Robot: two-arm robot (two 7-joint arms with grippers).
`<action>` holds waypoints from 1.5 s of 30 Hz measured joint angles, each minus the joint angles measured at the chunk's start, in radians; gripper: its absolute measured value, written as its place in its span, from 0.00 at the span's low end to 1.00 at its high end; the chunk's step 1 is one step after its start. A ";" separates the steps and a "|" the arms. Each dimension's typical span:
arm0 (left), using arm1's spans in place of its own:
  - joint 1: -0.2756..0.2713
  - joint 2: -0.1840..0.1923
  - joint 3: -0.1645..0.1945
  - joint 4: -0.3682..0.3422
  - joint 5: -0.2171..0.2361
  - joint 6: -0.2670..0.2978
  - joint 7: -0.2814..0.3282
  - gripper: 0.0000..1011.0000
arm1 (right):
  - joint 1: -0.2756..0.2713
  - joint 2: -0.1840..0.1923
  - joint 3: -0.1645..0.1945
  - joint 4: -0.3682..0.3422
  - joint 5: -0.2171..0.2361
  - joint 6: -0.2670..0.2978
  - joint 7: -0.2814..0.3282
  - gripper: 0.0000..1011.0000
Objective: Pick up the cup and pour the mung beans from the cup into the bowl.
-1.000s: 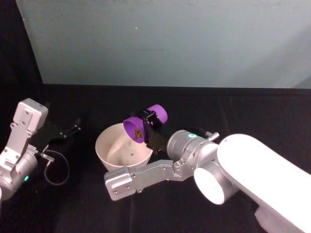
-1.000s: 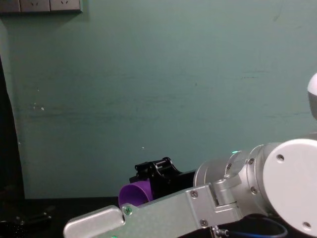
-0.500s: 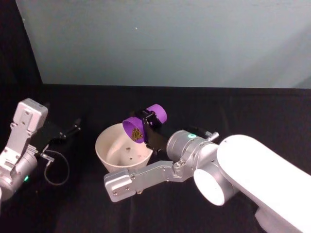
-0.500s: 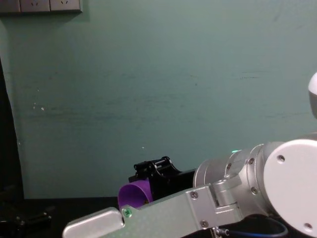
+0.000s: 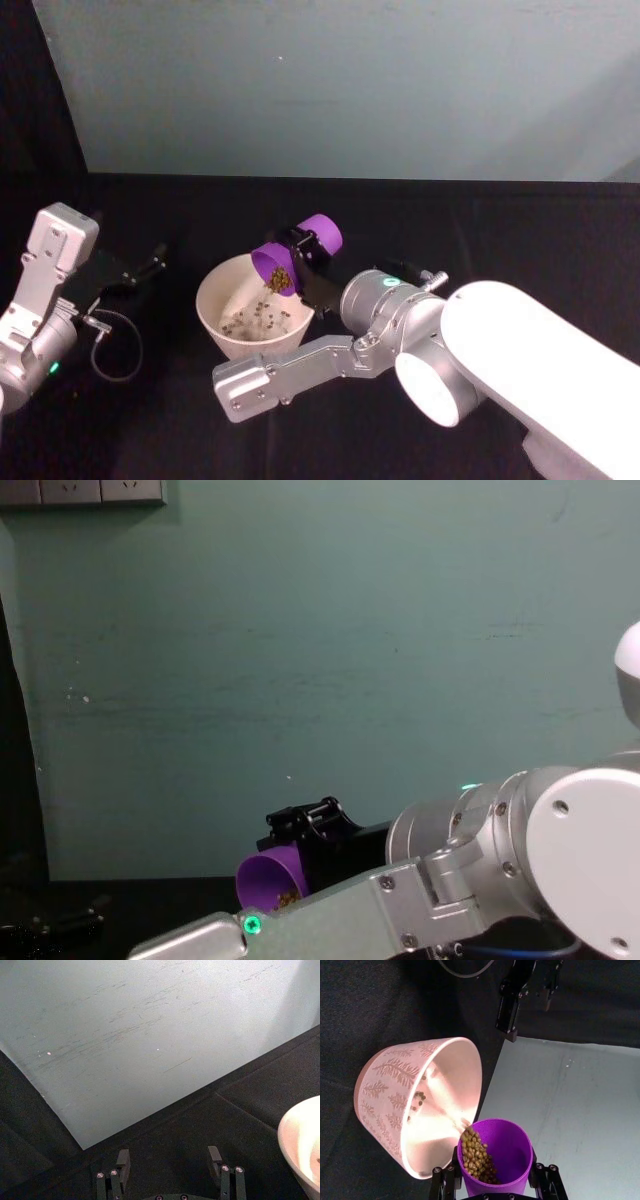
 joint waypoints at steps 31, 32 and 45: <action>0.000 0.000 0.000 0.000 0.000 0.000 0.000 1.00 | 0.011 0.003 -0.026 -0.006 -0.051 -0.004 0.018 0.72; 0.000 0.000 0.000 0.000 0.000 0.000 0.000 1.00 | 0.012 0.003 -0.026 -0.006 -0.052 -0.004 0.018 0.72; 0.000 0.000 0.000 0.000 0.000 0.000 0.000 1.00 | 0.008 -0.006 -0.050 0.022 -0.095 -0.005 -0.016 0.72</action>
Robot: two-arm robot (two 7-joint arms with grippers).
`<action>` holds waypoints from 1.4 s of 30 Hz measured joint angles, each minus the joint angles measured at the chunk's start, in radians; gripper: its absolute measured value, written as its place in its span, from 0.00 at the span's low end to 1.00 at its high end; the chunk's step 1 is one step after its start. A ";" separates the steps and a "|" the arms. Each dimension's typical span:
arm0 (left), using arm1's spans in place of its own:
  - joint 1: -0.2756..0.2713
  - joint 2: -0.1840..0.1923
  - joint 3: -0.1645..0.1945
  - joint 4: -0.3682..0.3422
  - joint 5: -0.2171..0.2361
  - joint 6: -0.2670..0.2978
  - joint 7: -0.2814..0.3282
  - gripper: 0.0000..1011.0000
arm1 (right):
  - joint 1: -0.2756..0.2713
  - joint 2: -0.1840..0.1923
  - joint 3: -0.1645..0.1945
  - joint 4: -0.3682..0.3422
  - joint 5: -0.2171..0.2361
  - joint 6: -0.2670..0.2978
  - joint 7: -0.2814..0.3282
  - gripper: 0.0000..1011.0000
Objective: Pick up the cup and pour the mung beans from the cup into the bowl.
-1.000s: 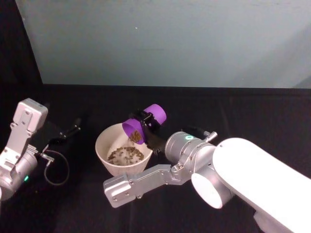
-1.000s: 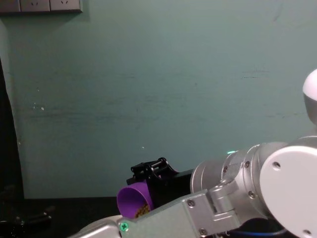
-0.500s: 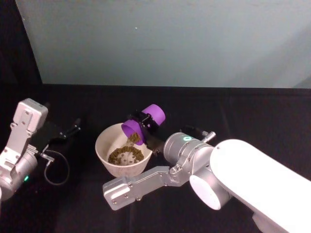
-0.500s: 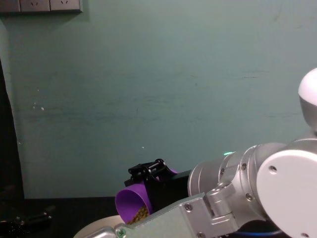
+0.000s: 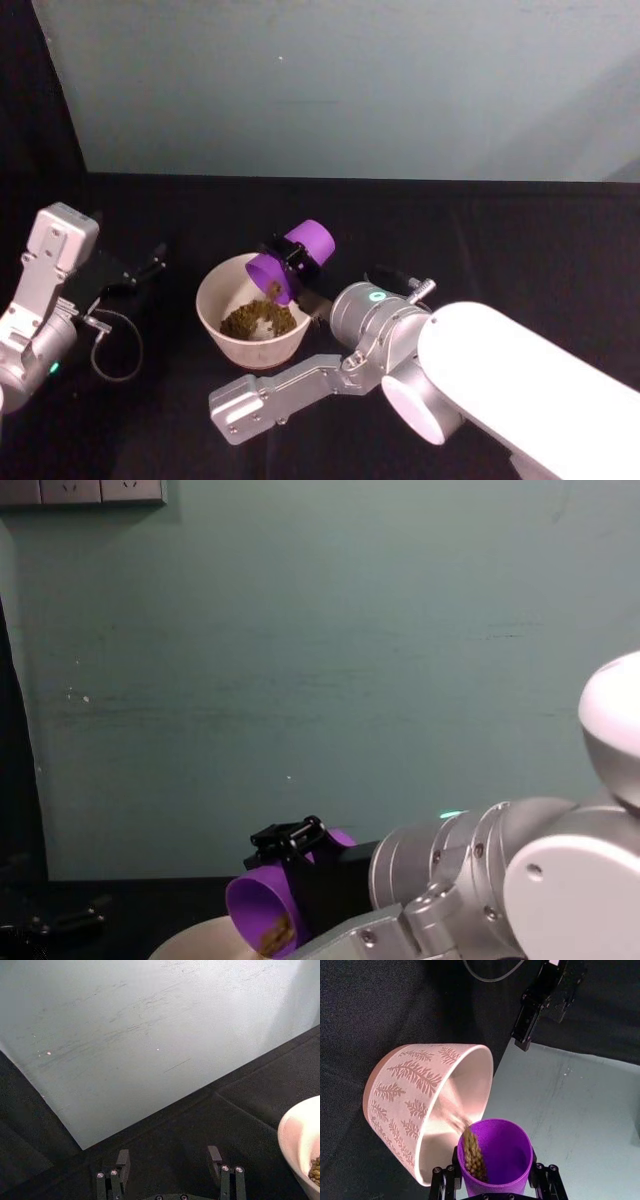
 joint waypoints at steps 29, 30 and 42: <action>0.000 0.000 0.000 0.000 0.000 0.000 0.000 1.00 | 0.014 0.005 -0.047 0.012 -0.129 -0.002 -0.031 0.72; 0.000 0.000 0.000 0.000 0.000 0.000 0.000 1.00 | 0.015 0.005 -0.049 0.013 -0.133 -0.003 -0.030 0.72; 0.000 0.000 0.000 0.000 0.000 0.000 0.000 1.00 | 0.033 0.010 -0.077 0.017 -0.192 -0.011 -0.028 0.72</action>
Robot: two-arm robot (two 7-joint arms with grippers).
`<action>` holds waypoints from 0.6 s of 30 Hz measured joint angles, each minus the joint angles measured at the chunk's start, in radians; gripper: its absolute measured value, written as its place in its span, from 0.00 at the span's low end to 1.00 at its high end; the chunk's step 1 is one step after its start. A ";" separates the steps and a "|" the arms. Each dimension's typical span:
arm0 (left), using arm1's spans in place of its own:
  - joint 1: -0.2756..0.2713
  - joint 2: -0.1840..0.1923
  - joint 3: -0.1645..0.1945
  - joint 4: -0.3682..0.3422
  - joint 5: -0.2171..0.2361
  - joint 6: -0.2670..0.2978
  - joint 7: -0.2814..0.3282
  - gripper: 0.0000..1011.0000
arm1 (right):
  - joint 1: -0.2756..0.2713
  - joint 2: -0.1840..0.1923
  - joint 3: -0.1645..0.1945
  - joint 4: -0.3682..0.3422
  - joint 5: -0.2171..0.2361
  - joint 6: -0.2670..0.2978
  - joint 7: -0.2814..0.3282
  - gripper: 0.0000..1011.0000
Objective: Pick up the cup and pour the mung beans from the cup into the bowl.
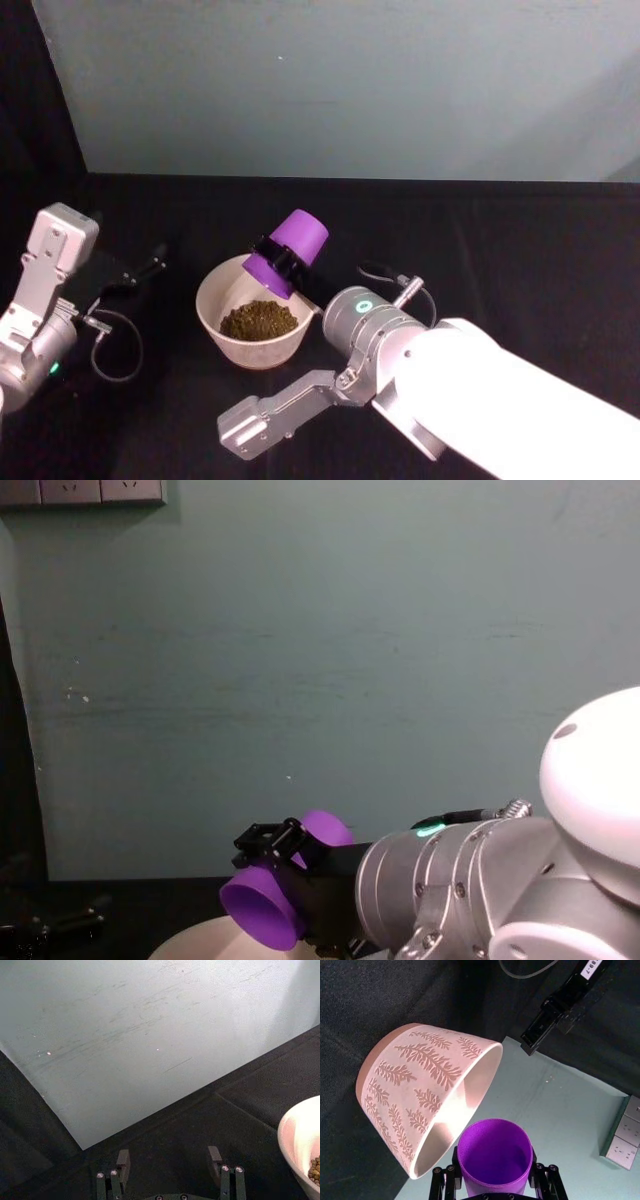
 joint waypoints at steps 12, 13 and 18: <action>0.000 0.000 0.000 0.000 0.000 0.000 0.000 1.00 | -0.019 0.007 0.048 -0.025 0.070 -0.004 -0.017 0.72; 0.000 0.000 0.000 0.000 0.000 0.000 0.000 1.00 | -0.023 0.007 0.056 -0.029 0.084 -0.004 -0.018 0.72; 0.000 0.000 0.000 0.000 0.000 0.000 0.000 1.00 | -0.049 0.007 0.114 -0.049 0.172 0.000 -0.034 0.72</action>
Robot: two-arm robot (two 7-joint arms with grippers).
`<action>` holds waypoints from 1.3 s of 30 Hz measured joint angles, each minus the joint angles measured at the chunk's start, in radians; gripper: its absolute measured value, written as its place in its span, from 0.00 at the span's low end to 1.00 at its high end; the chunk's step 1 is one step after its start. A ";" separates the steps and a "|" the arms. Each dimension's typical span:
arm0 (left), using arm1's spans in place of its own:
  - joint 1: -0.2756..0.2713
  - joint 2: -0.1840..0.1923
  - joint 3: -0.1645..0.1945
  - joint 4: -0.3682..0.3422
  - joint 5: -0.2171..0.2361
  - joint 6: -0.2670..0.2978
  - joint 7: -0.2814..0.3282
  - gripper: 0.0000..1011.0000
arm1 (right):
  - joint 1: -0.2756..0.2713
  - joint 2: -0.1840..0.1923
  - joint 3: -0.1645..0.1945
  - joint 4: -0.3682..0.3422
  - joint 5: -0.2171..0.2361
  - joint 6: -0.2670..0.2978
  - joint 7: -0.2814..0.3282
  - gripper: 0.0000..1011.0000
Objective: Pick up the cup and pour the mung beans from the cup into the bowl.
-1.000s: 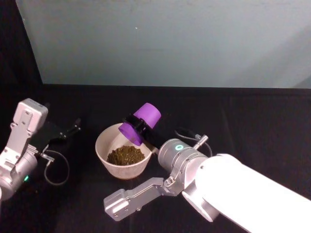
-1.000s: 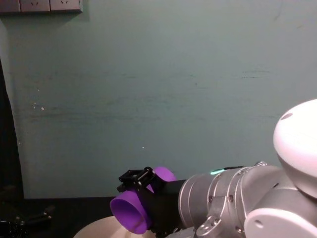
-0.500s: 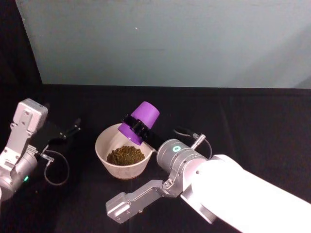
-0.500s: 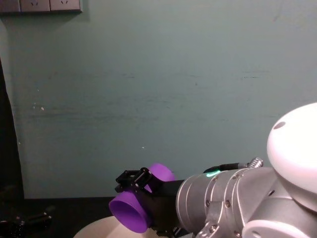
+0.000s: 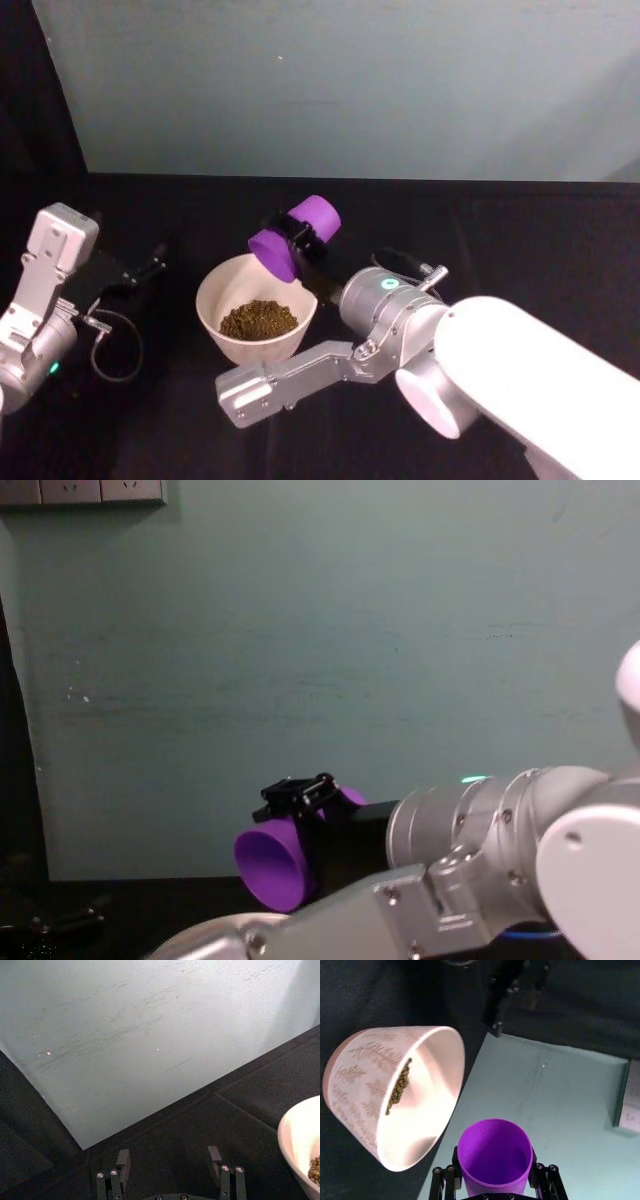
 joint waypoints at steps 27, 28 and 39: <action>0.000 0.000 0.000 0.000 0.000 0.000 0.000 1.00 | -0.056 -0.025 0.154 -0.022 0.283 0.017 0.017 0.72; 0.000 0.000 0.000 0.000 0.000 0.000 0.000 1.00 | -0.057 -0.026 0.158 -0.023 0.292 0.018 0.019 0.72; 0.000 0.000 0.000 0.000 0.000 0.000 0.000 1.00 | -0.076 -0.032 0.213 -0.029 0.394 0.052 0.043 0.72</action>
